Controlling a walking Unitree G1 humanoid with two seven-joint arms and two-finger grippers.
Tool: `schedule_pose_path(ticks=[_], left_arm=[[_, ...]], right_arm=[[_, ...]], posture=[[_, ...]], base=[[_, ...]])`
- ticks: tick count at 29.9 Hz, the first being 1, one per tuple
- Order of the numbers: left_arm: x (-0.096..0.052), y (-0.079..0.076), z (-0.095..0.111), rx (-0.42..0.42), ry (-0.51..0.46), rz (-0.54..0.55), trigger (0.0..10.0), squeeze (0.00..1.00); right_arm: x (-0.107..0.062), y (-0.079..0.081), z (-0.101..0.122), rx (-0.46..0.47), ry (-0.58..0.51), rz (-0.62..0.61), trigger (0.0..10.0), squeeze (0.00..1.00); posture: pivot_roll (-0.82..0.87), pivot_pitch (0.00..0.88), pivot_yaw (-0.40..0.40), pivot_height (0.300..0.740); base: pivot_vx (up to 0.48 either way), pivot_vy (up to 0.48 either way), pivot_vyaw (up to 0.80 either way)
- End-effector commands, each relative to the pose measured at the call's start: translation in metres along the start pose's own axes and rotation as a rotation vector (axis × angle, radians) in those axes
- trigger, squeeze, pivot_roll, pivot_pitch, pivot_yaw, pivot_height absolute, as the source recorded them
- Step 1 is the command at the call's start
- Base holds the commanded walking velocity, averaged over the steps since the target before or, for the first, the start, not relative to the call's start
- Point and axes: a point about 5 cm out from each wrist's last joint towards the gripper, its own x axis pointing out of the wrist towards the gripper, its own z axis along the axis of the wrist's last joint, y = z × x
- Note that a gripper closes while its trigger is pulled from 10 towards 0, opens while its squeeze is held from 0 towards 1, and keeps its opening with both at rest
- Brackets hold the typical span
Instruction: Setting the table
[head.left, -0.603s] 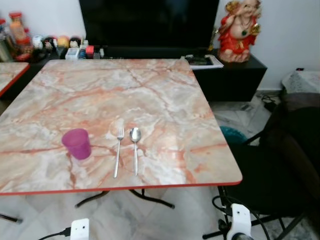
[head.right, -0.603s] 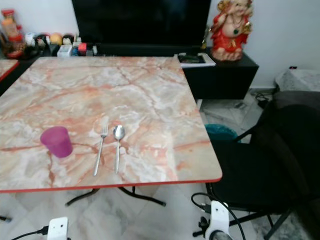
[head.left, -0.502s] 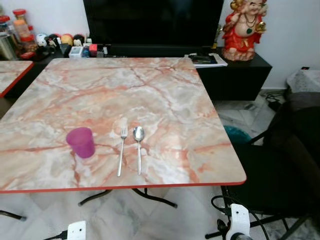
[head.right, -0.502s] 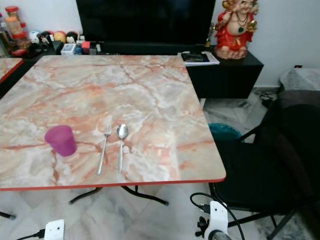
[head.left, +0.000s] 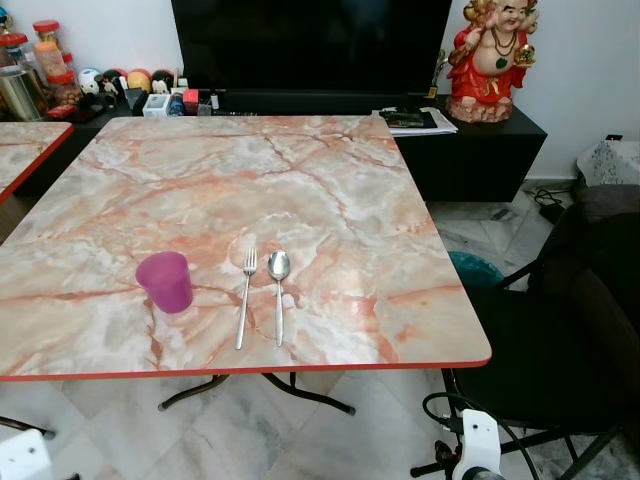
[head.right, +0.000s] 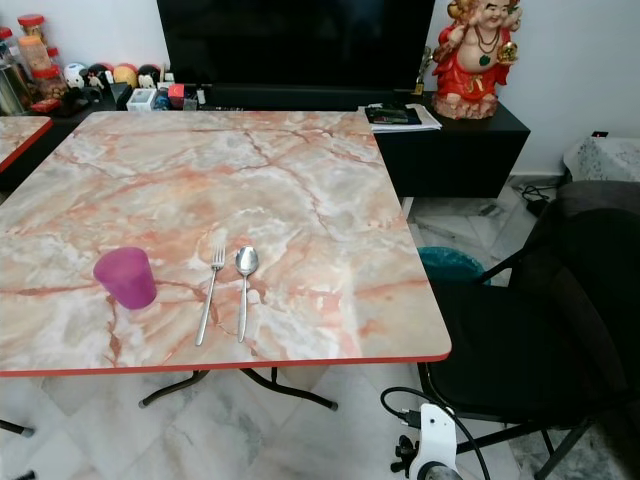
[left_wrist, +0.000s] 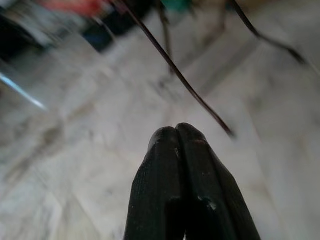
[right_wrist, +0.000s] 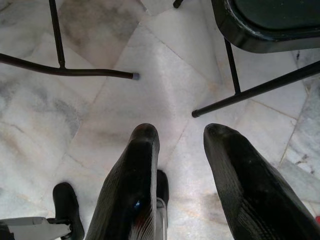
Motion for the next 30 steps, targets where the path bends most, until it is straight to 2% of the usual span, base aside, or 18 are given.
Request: schedule_pose_path(ticks=[1,4,5,7,8,9,10,11,12,13,14,16,19,20,21,22,24,30], left_arm=[[0.008,0.009,0.018,-0.025,-0.084,0.078,10.0,0.00],[0.019,0.015,0.065,-0.095,-0.263,0.169,10.0,0.00],[0.019,0.015,0.065,-0.095,-0.263,0.169,10.0,0.00],[0.024,0.009,0.119,-0.155,-0.431,0.172,10.0,0.00],[0.024,0.009,0.119,-0.155,-0.431,0.172,10.0,0.00],[0.024,0.002,0.140,-0.195,-0.483,0.134,10.0,0.00],[0.022,-0.007,0.158,-0.241,-0.528,0.074,10.0,0.00],[0.013,-0.037,0.195,-0.301,-0.599,-0.138,10.0,0.00],[0.013,-0.037,0.195,-0.301,-0.599,-0.138,10.0,0.00],[0.007,-0.047,0.206,-0.312,-0.614,-0.215,10.0,0.00],[-0.006,-0.069,0.228,-0.342,-0.642,-0.382,10.0,0.00],[-0.017,-0.084,0.240,-0.315,-0.639,-0.508,10.0,0.00],[-0.036,-0.108,0.261,-0.197,-0.653,-0.710,10.0,0.00],[-0.039,-0.110,0.266,-0.176,-0.665,-0.731,10.0,0.16],[-0.039,-0.110,0.266,-0.176,-0.665,-0.731,10.0,0.16],[-0.042,-0.113,0.270,-0.184,-0.632,-0.787,10.0,1.00],[-0.042,-0.116,0.277,-0.179,-0.539,-0.865,10.0,1.00],[-0.032,-0.095,0.296,-0.261,-0.432,-0.863,10.0,1.00]], right_arm=[[0.001,0.000,0.002,-0.008,0.002,0.003,10.0,0.00],[0.001,0.001,0.003,-0.011,0.003,0.006,10.0,0.00],[0.001,0.001,0.003,-0.011,0.003,0.006,10.0,0.00],[0.001,0.001,0.003,-0.013,0.004,0.008,10.0,0.00],[0.001,0.001,0.003,-0.013,0.004,0.008,10.0,0.00],[0.001,0.001,0.003,-0.013,0.004,0.008,10.0,0.00],[0.001,0.001,0.003,-0.013,0.004,0.008,10.0,0.00],[0.001,0.001,0.004,-0.012,0.003,0.007,10.0,0.00],[0.001,0.001,0.004,-0.012,0.003,0.007,10.0,0.00],[0.001,0.001,0.004,-0.012,0.003,0.007,10.0,0.00],[0.001,0.000,0.004,-0.016,0.005,0.006,10.0,0.00],[0.001,0.000,0.004,-0.018,0.005,0.006,10.0,0.00],[0.001,0.000,0.005,-0.015,0.004,0.005,10.0,0.00],[0.001,0.000,0.005,-0.015,0.004,0.005,10.0,0.00],[0.001,0.000,0.005,-0.015,0.004,0.005,10.0,0.00],[0.001,0.000,0.005,-0.015,0.005,0.005,10.0,0.00],[0.001,0.000,0.005,-0.020,0.008,0.006,10.0,0.00],[0.001,0.001,0.005,-0.028,0.016,0.012,10.0,0.00]], posture=[[0.04,0.023,-0.041,0.740],[0.04,0.022,-0.044,0.740],[0.04,0.022,-0.044,0.740],[0.04,0.020,-0.043,0.740],[0.04,0.020,-0.043,0.740],[0.04,0.020,-0.044,0.740],[0.04,0.023,-0.044,0.740],[0.05,0.024,-0.045,0.740],[0.05,0.024,-0.045,0.740],[0.05,0.025,-0.046,0.740],[0.04,0.026,-0.046,0.740],[0.04,0.029,-0.045,0.740],[0.04,0.035,-0.046,0.740],[0.04,0.035,-0.046,0.740],[0.04,0.035,-0.046,0.740],[0.04,0.038,-0.046,0.740],[0.04,0.042,-0.045,0.740],[0.05,0.050,-0.048,0.740]], base=[[0.000,0.000,0.00],[0.000,0.000,0.00],[0.000,0.000,0.00],[0.000,0.000,0.00],[0.000,0.000,0.00],[0.000,0.000,0.00],[0.000,0.000,0.00],[0.000,0.000,0.00],[0.000,0.000,0.00],[0.000,0.000,0.00],[0.000,0.000,0.00],[0.000,0.000,0.00],[0.000,0.000,0.00],[0.000,0.000,0.00],[0.000,0.000,0.00],[0.000,0.000,0.00],[0.000,0.000,0.00],[0.000,0.000,0.00]])
